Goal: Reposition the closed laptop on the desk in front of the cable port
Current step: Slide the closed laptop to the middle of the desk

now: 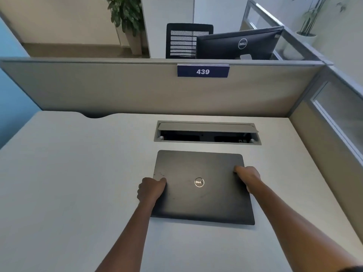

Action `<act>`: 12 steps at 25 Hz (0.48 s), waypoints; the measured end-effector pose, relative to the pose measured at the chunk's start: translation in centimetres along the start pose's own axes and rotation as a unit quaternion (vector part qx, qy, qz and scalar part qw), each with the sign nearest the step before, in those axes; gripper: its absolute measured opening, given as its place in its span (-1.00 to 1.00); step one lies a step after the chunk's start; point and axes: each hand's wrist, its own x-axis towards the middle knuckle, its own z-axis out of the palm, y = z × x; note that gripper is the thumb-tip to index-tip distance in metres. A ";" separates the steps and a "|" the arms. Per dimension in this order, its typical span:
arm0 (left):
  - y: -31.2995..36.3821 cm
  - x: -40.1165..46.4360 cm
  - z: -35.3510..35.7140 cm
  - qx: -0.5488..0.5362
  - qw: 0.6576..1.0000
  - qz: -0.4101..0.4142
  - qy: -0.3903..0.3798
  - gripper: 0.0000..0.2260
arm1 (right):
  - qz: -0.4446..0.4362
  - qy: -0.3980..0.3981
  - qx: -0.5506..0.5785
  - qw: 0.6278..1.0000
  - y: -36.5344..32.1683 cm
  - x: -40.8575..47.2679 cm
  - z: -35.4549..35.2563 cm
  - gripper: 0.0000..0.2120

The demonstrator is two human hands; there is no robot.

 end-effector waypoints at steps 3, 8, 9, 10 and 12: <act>0.1 0.4 0.2 0.008 1.000 -0.007 0.013 -0.56 | 0.001 -0.004 -0.015 1.000 -0.2 0.7 0.5 -0.71; 0.3 0.8 0.8 0.027 0.999 -0.019 0.024 -0.58 | 0.002 0.001 -0.030 1.000 -0.2 1.6 0.8 -0.66; 0.4 0.9 0.9 0.032 0.999 -0.023 0.025 -0.57 | -0.001 0.001 -0.036 0.999 -0.2 1.7 0.9 -0.65; 0.4 1.0 1.0 0.036 0.999 -0.027 0.025 -0.57 | -0.006 0.000 -0.044 0.999 -0.2 1.8 0.9 -0.62; 0.6 1.2 1.2 0.039 0.998 -0.033 0.030 -0.54 | -0.019 -0.002 -0.065 0.998 -0.1 1.9 1.0 -0.57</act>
